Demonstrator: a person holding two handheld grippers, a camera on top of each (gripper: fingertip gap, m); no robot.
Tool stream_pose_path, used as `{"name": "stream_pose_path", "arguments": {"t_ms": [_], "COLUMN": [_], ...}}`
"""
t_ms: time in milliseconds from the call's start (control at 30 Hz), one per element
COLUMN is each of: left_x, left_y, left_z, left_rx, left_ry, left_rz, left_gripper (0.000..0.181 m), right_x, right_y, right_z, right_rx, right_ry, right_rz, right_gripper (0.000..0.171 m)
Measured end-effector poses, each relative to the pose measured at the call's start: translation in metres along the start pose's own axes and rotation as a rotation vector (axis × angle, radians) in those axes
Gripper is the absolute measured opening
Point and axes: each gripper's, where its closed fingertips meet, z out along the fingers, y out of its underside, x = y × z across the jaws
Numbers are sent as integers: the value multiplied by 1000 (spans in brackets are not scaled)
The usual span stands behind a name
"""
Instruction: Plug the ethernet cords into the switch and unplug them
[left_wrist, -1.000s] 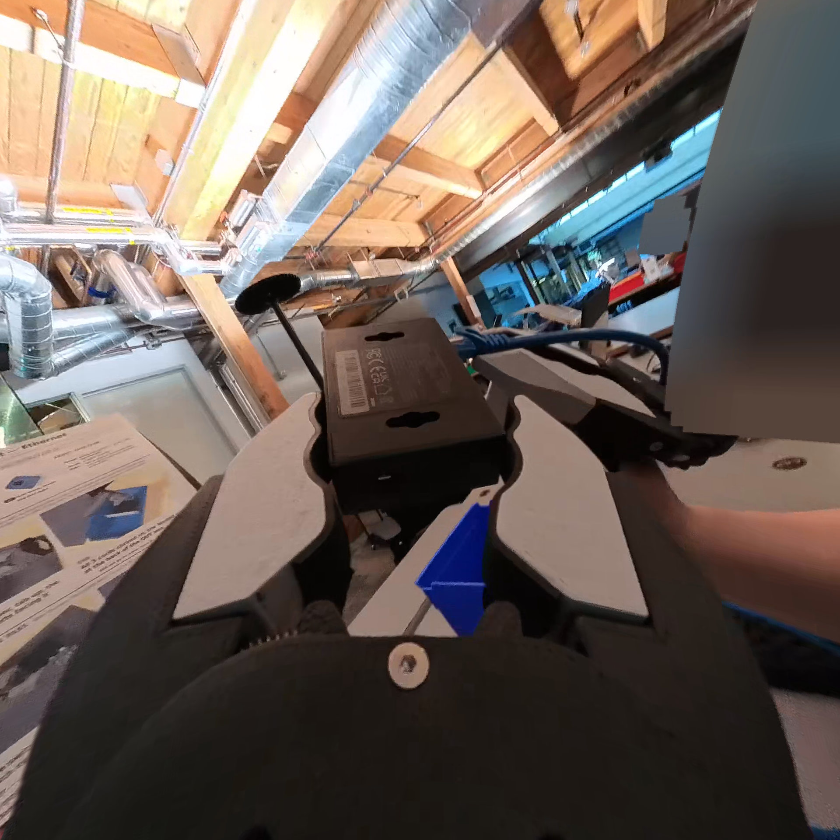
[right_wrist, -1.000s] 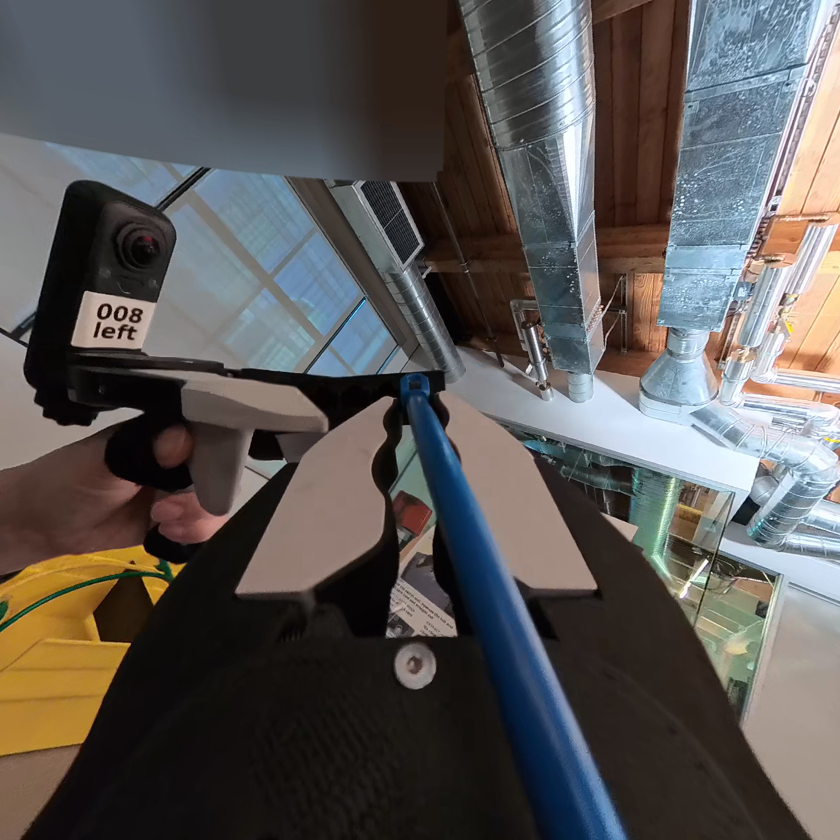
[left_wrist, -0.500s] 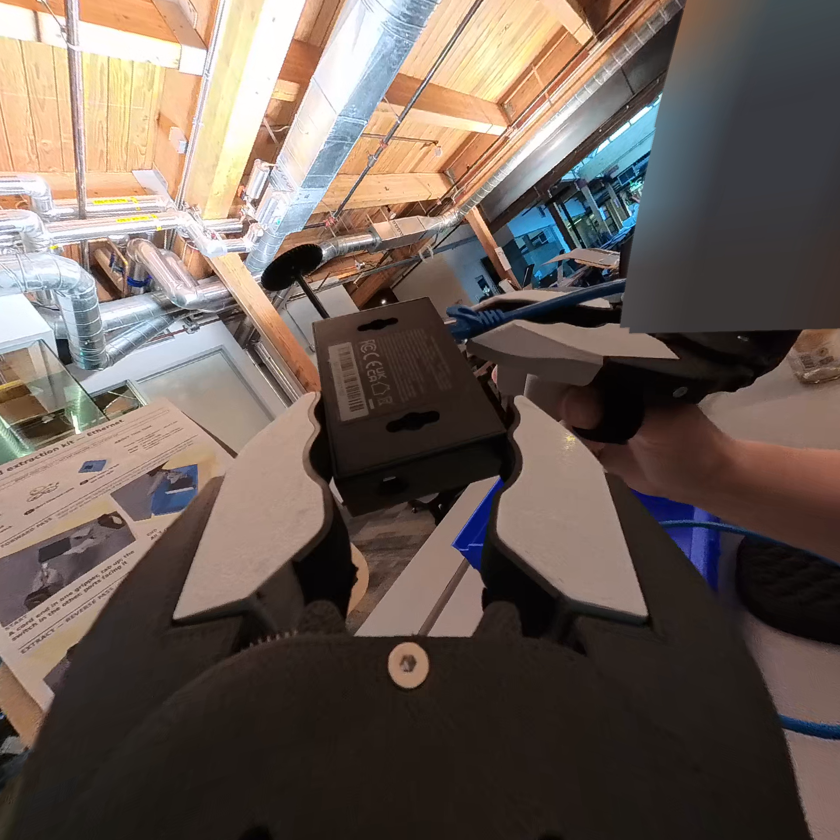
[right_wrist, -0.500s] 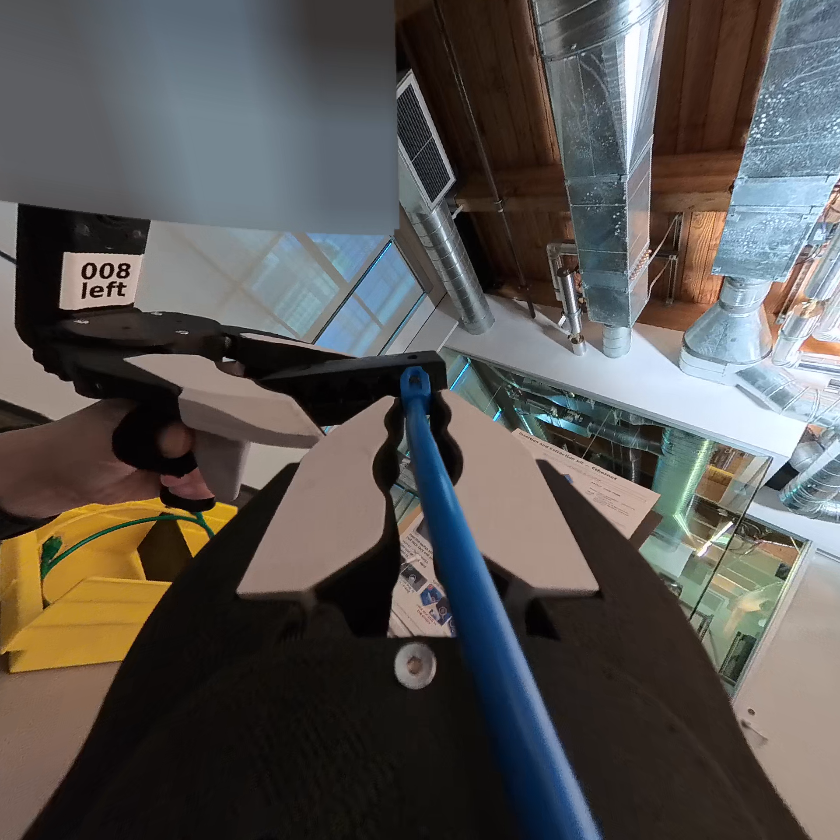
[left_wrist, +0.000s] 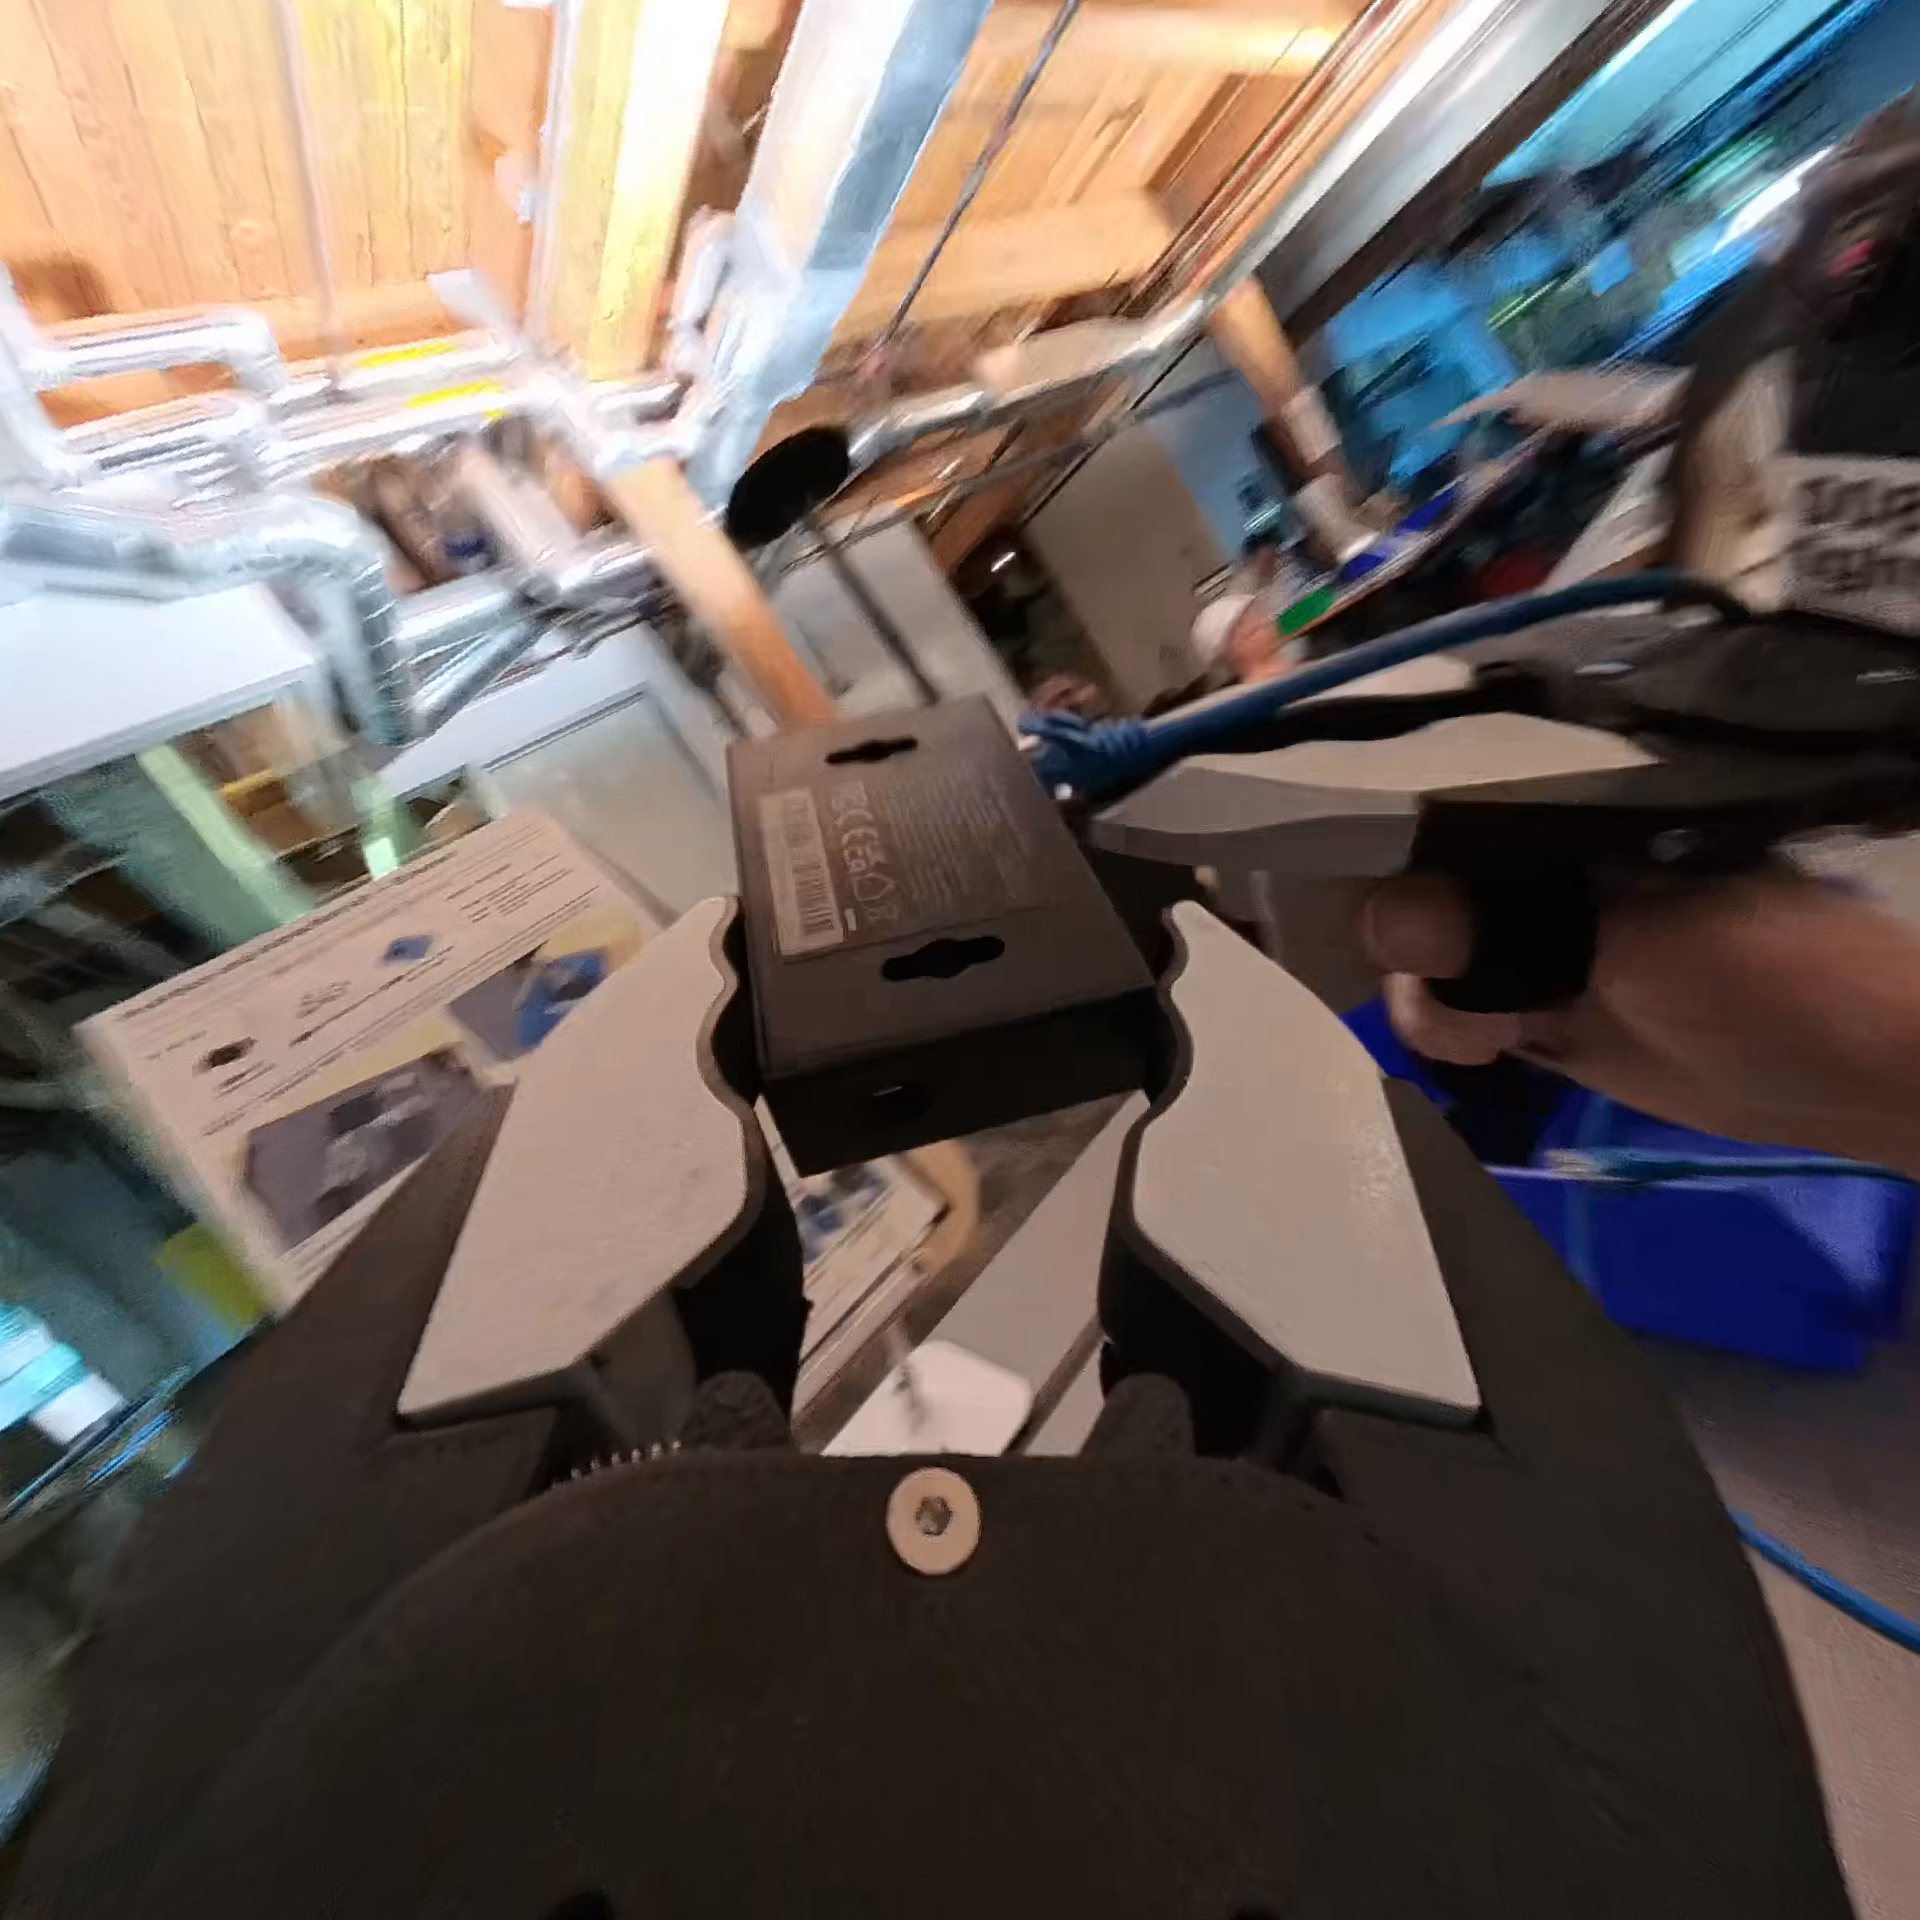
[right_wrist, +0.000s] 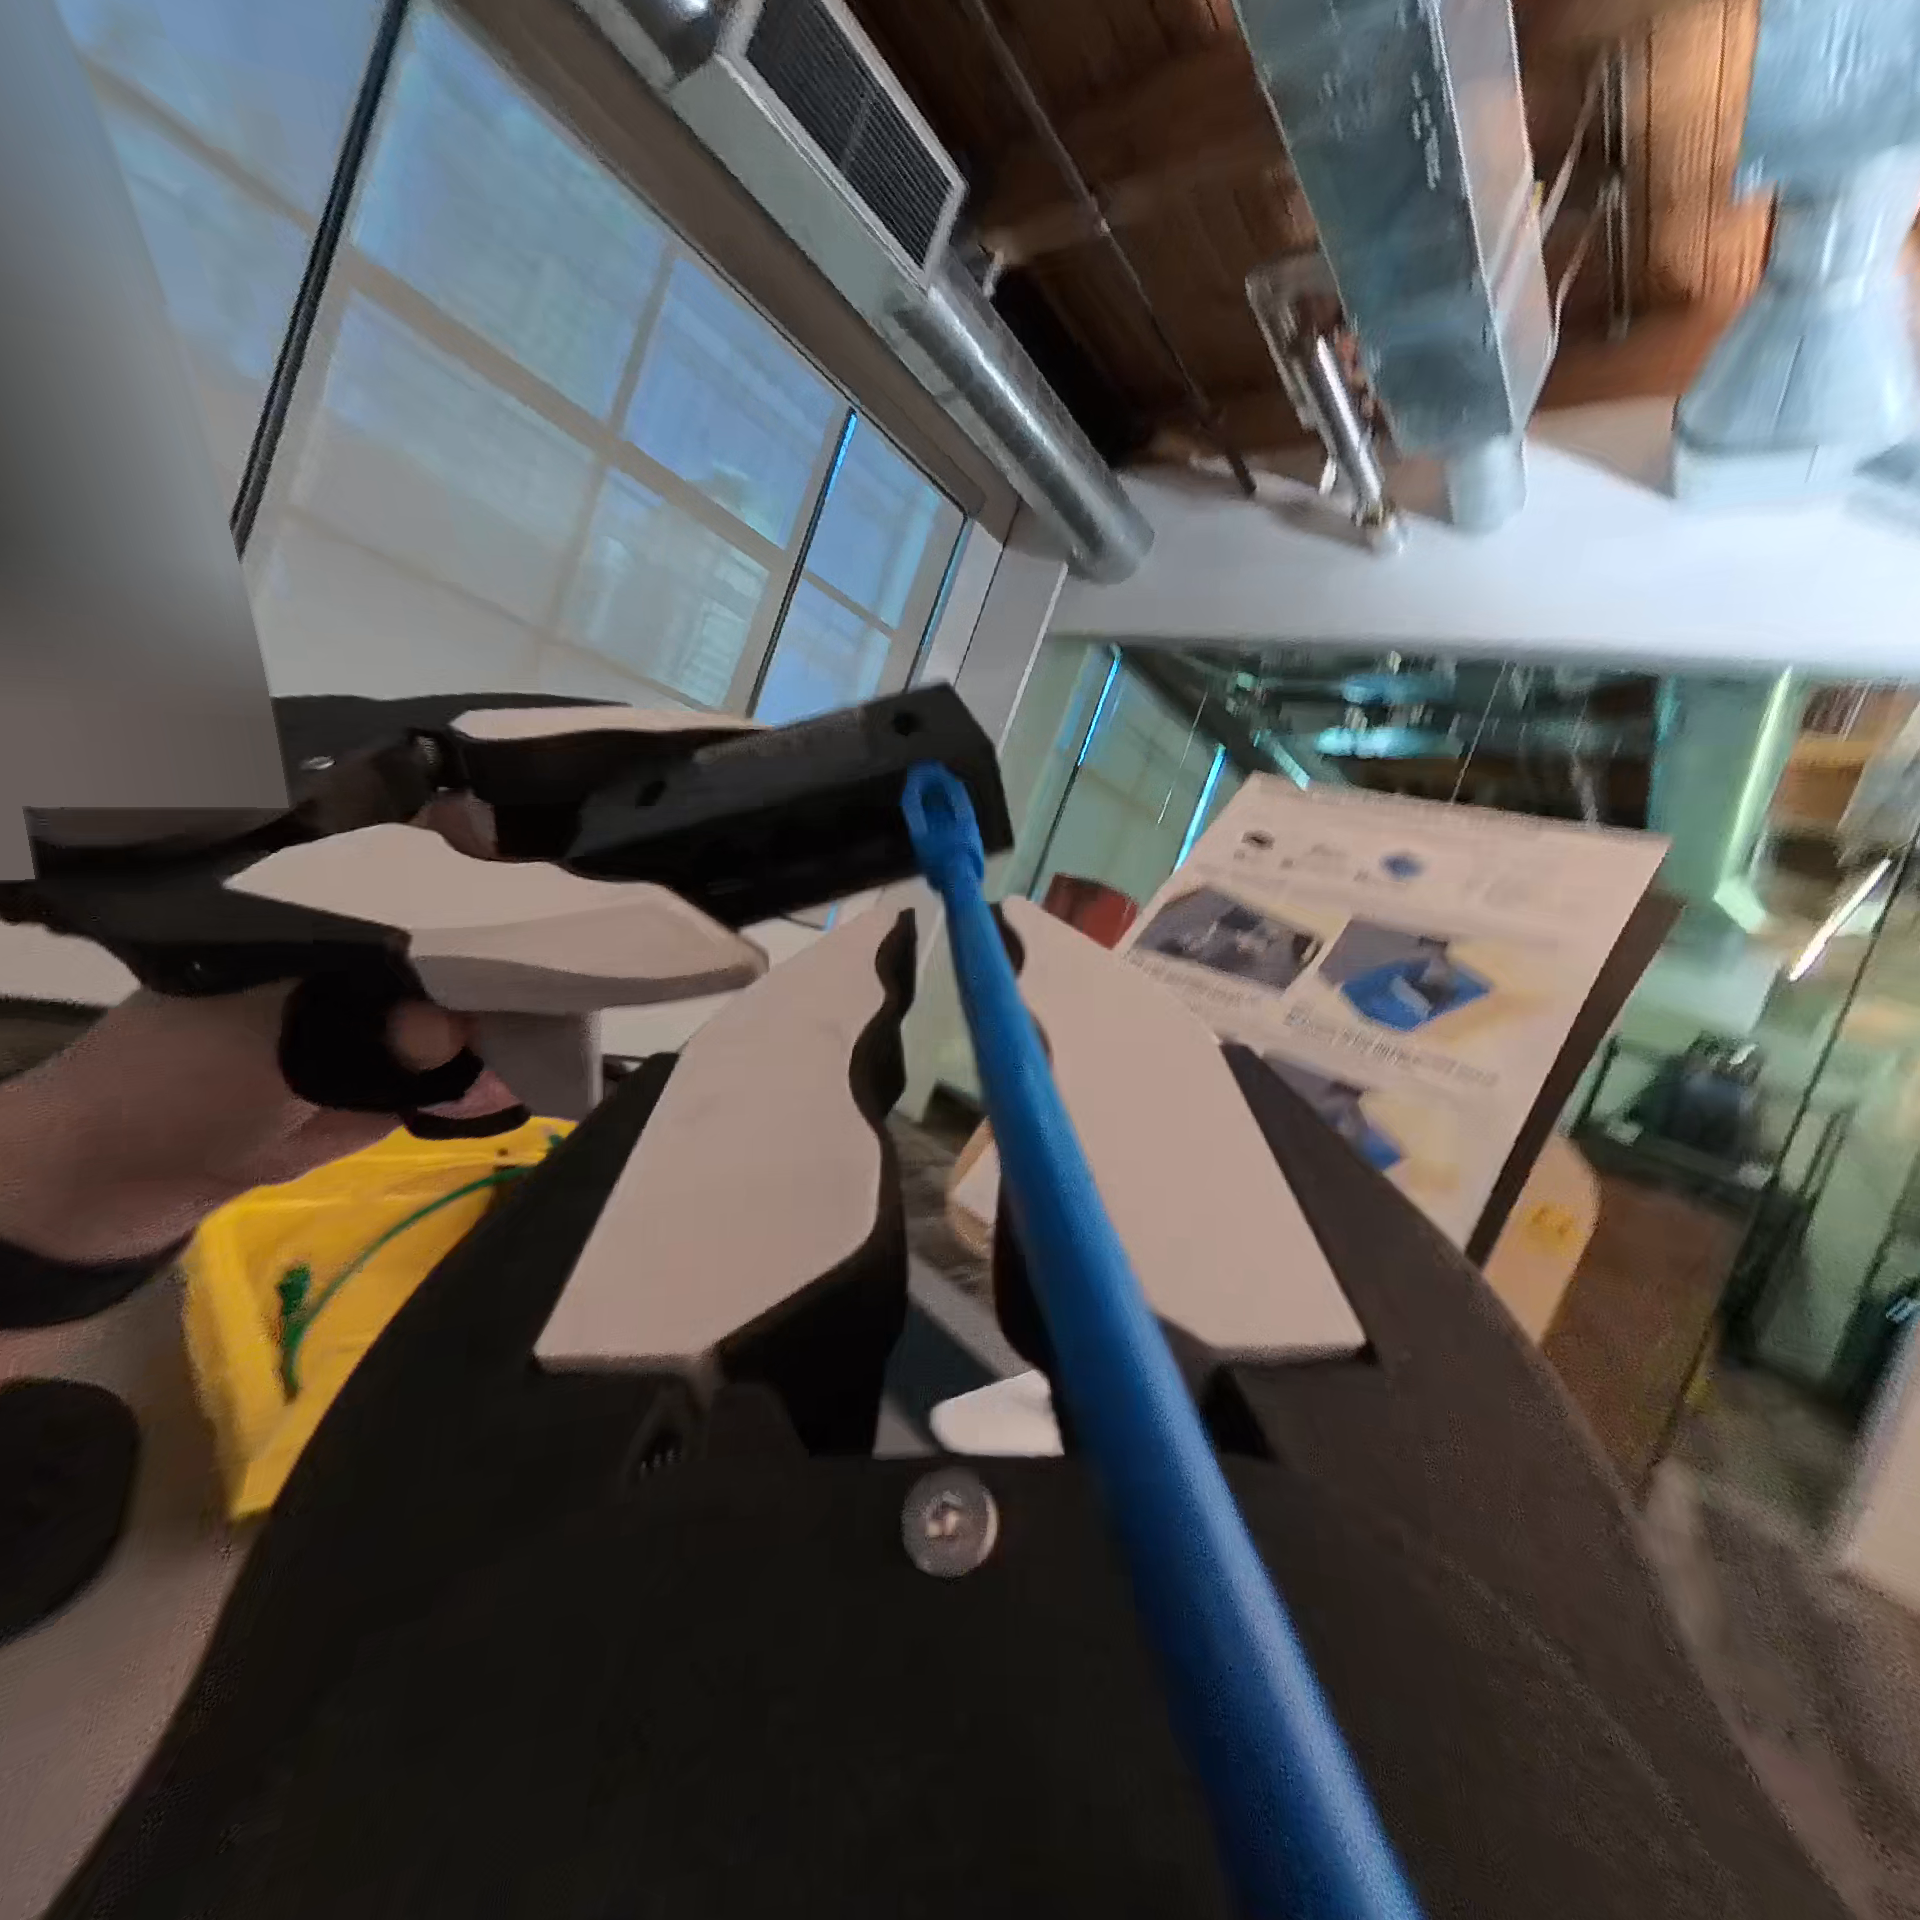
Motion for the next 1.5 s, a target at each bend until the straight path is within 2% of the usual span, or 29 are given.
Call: {"name": "stream_pose_path", "arguments": {"t_ms": [33, 100, 200, 300, 333, 433, 467, 500, 567, 600, 733, 800, 867, 1067, 1400, 1467, 1500], "left_x": [-10, -29, -58, -80, -82, -74, -67, -59, -39, -29, 3, 15, 30, 80, 115, 131, 133], "left_y": [5, 13, 29, 50, 60, 92, 105, 118, 145, 157, 192, 209, 232, 303, 343, 351, 350], "left_z": [-1, -5, -12, -17, -17, -7, -1, 5, 16, 20, 32, 34, 33, 24, 3, -8, -9], "left_rx": [-19, -31, -88, -175, -212, -282, -310, -335, -389, -410, -441, -458, -502, -702, -953, -1067, -1073], "left_ry": [-47, -97, -172, -222, -214, -166, -149, -138, -109, -91, -23, -12, -2, 63, 168, 262, 269], "left_rz": [17, 16, 6, -14, -50, -218, -256, -281, -296, -313, -479, -532, -564, -563, -504, -554, -600], "left_gripper": [71, 71, 71, 71, 71, 71, 71, 71, 71, 71, 71, 71, 71, 71, 70, 70, 70], "right_x": [3, 4, -26, -66, -71, -42, -28, -13, 16, 25, 56, 48, 42, 60, 74, 74, 73], "right_y": [8, 24, 52, 65, 65, 42, 44, 56, 92, 114, 206, 229, 231, 206, 181, 178, 177], "right_z": [2, 7, 14, 14, 12, 11, 8, 5, 0, -3, -31, -43, -45, -49, -51, -51, -50], "right_rx": [-13, -60, -245, -389, -426, -346, -370, -433, -570, -638, -1005, -1142, -1175, -1124, -1061, -1056, -1052], "right_ry": [2, -11, -174, -338, -343, -157, -114, -86, -19, -3, 140, 114, 92, 119, 132, 125, 119], "right_rz": [77, 224, 288, 159, 73, -224, -259, -240, -134, -102, -107, -55, -15, 13, 15, 13, 11], "right_gripper": [20, 19, 13, 12, 13, 12, 13, 18, 41, 44, 40, 31, 31, 34, 34, 34, 34]}}
